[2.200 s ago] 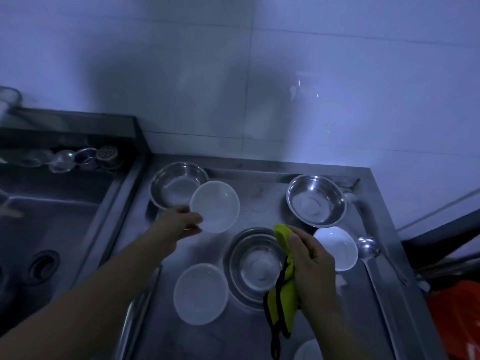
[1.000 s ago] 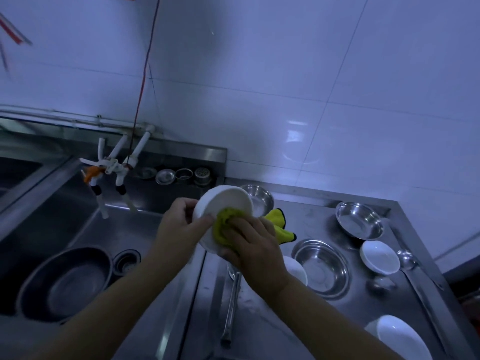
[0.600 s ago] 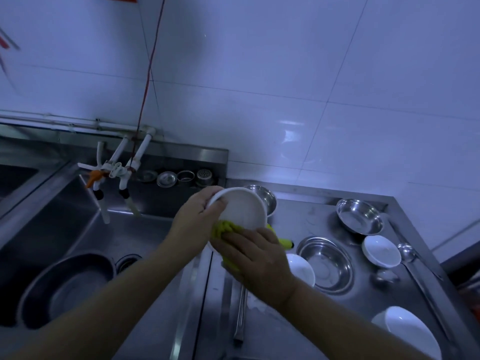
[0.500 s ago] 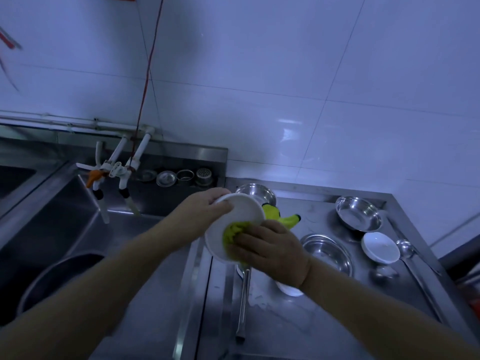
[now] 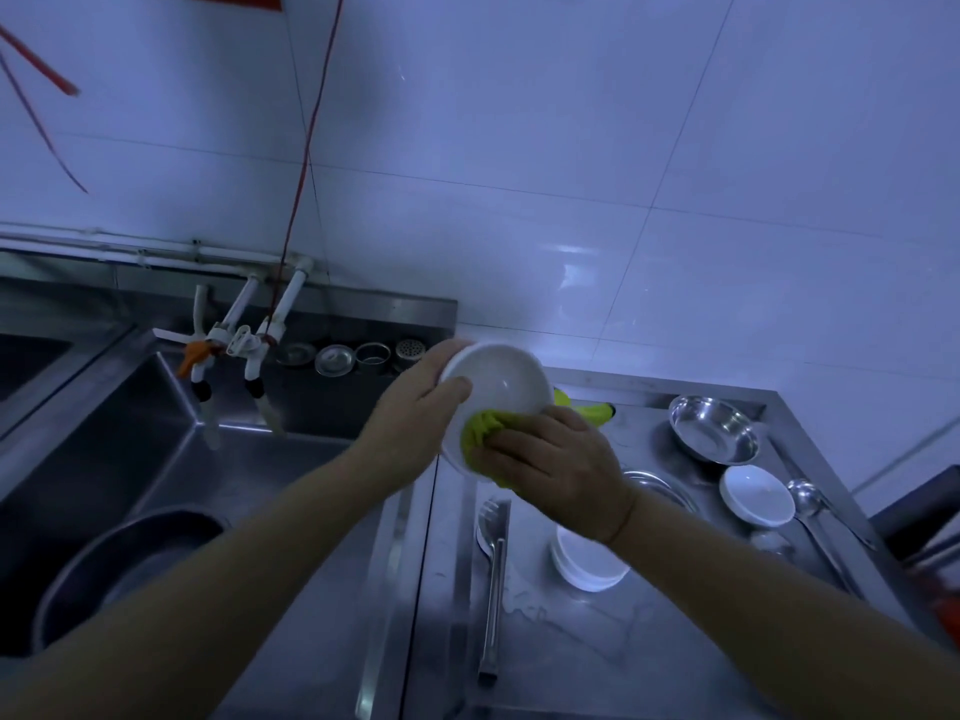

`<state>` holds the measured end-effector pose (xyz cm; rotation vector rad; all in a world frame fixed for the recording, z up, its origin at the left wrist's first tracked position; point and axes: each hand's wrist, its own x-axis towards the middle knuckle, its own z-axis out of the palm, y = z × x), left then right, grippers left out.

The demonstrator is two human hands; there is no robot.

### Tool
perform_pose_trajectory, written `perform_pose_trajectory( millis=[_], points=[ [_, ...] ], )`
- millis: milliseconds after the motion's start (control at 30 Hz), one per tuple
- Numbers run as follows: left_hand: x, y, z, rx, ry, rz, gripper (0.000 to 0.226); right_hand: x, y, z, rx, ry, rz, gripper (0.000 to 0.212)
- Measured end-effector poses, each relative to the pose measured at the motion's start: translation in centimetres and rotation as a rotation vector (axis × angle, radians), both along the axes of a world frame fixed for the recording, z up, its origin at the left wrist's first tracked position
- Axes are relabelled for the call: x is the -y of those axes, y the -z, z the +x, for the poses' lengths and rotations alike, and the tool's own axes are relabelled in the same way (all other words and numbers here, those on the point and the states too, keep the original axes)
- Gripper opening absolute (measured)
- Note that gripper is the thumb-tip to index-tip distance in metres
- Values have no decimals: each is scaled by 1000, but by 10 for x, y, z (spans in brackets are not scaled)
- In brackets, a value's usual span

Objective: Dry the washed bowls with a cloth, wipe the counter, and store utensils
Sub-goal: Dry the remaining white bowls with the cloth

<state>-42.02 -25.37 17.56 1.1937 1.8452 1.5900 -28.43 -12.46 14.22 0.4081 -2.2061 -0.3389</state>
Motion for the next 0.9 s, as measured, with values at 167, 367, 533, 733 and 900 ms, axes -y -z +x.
perform_pose_trajectory(
  millis=[167,367,533,733,900],
  points=[
    [2,-18,-16,76,147,-137,40,-15,-17,4,85,-55,158,14],
    [0,15,25,272,-121,293,37,31,-9,-9,-140,203,-173,14],
    [8,7,17,156,-57,279,37,24,-6,-2,-99,94,-86,9],
    [12,-21,-6,-38,182,-114,41,-14,-29,10,67,-131,255,7],
    [10,-19,-4,97,-20,-21,34,14,-22,6,-29,95,61,12]
  ],
)
